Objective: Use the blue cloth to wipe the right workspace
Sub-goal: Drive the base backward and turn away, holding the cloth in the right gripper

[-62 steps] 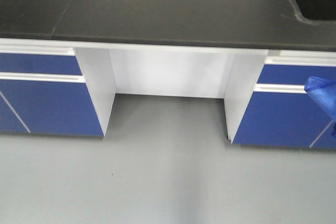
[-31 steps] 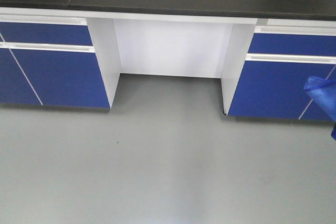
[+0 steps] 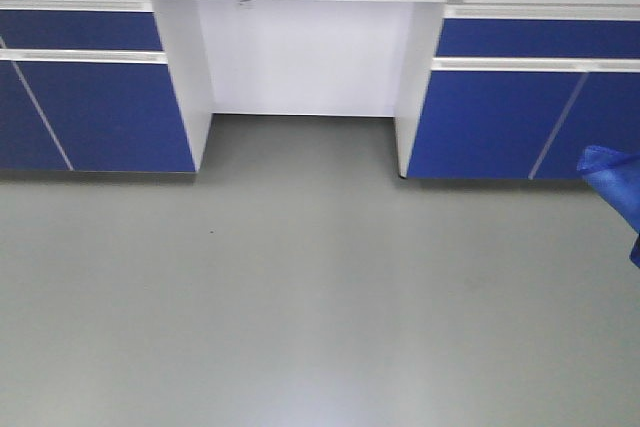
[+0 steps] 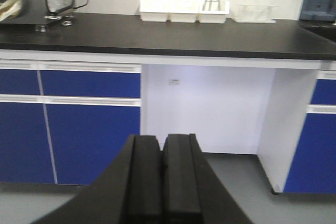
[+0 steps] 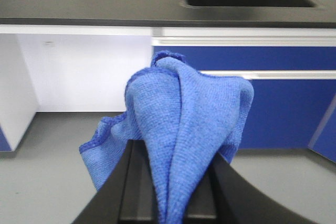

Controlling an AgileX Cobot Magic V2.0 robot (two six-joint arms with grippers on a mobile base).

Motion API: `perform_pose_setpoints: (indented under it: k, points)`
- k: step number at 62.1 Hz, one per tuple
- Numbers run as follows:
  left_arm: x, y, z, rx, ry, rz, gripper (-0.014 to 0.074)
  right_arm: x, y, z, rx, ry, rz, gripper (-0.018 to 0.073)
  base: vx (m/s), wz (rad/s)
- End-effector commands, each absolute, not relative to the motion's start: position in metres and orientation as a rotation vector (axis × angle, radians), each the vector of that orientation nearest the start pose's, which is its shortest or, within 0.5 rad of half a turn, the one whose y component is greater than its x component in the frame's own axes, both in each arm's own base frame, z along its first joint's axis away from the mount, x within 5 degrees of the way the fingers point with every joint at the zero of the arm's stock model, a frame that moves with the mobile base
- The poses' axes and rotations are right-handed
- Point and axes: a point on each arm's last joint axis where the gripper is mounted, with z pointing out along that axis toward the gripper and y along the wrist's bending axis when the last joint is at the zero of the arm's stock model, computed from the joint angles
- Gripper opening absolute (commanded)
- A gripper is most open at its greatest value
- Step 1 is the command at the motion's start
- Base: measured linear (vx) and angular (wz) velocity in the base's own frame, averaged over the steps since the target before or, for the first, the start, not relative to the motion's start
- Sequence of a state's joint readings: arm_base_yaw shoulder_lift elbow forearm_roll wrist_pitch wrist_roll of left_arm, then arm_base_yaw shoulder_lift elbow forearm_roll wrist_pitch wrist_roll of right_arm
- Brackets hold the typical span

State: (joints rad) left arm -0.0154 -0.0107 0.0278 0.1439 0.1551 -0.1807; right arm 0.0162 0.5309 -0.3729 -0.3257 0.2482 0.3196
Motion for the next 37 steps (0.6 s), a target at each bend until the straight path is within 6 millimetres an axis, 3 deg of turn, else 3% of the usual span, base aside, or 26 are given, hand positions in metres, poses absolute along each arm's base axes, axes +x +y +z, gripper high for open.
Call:
perform_pose_setpoints:
  k: [1,17,37]
  points:
    - [0.0568,0.0004,0.1880,-0.036,1.590,-0.035,-0.0006,0.1169,-0.0036,0.2922,0.017,1.779,-0.051,-0.0008,-0.19,-0.37]
    - [0.0568,0.0004,0.1880,-0.036,1.590,-0.035,-0.0006,0.1169,-0.0036,0.2922,0.017,1.779,-0.051,-0.0008,-0.16,-0.55]
    - [0.0568,0.0004,0.1880,-0.036,1.590,-0.035,-0.0006,0.1169,-0.0036,0.2922,0.017,1.779,-0.051,-0.0008,-0.12,-0.76]
